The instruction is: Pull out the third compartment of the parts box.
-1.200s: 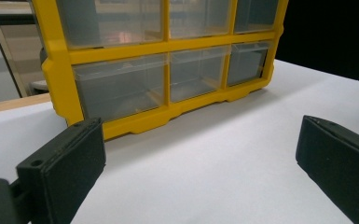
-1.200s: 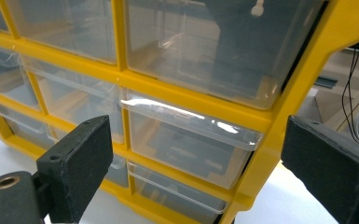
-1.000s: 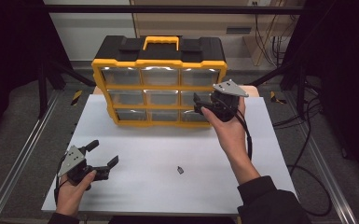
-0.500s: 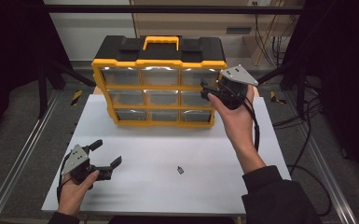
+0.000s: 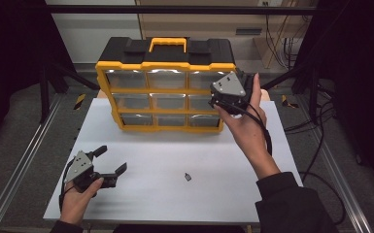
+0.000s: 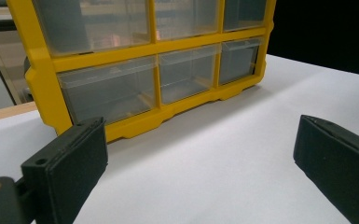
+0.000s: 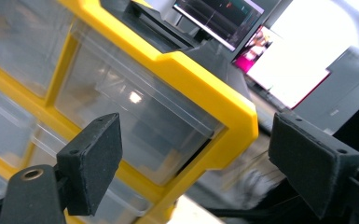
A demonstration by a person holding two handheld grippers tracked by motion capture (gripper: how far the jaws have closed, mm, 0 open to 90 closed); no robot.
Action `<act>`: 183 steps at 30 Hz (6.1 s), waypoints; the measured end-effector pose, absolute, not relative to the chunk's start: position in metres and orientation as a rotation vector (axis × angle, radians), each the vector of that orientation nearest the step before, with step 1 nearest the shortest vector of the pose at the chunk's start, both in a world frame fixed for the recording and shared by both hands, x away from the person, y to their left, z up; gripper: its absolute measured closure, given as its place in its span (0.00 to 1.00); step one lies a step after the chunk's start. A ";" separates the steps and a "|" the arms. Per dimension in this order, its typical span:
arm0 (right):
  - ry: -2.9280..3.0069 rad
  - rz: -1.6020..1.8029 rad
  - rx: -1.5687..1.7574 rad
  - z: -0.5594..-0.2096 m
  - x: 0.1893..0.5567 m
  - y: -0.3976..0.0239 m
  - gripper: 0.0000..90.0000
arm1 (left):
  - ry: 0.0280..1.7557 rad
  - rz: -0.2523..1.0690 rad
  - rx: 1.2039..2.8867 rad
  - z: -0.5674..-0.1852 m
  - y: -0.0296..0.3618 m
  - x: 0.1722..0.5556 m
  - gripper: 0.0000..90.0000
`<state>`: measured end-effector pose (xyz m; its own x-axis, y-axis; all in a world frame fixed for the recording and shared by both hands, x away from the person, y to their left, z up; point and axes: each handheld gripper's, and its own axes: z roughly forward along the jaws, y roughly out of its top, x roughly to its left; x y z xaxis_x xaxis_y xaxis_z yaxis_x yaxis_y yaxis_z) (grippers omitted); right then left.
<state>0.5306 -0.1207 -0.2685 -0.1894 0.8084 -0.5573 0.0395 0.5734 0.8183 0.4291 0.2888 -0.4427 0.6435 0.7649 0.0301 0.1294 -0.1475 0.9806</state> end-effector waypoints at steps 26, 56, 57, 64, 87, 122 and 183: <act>1.558 0.432 0.386 -0.292 0.523 -0.100 0.46 | 0.728 0.641 1.699 -0.446 0.283 0.429 0.03; 1.498 0.143 0.181 -0.307 0.543 -0.093 0.82 | 0.708 0.645 1.715 -0.445 0.281 0.429 0.05; 1.492 0.148 0.181 -0.306 0.543 -0.093 0.82 | 0.707 0.647 1.714 -0.445 0.281 0.428 0.05; 1.489 0.142 0.174 -0.306 0.547 -0.090 0.81 | 0.708 0.651 1.712 -0.444 0.283 0.428 0.05; 1.405 0.029 0.118 -0.314 0.551 -0.085 0.92 | 0.700 0.658 1.719 -0.444 0.282 0.428 0.06; 1.430 0.044 0.084 -0.312 0.514 -0.085 0.93 | 0.721 0.661 1.683 -0.442 0.285 0.429 0.04; 1.461 0.051 0.059 -0.309 0.479 -0.087 0.93 | 0.713 0.668 1.674 -0.440 0.285 0.429 0.04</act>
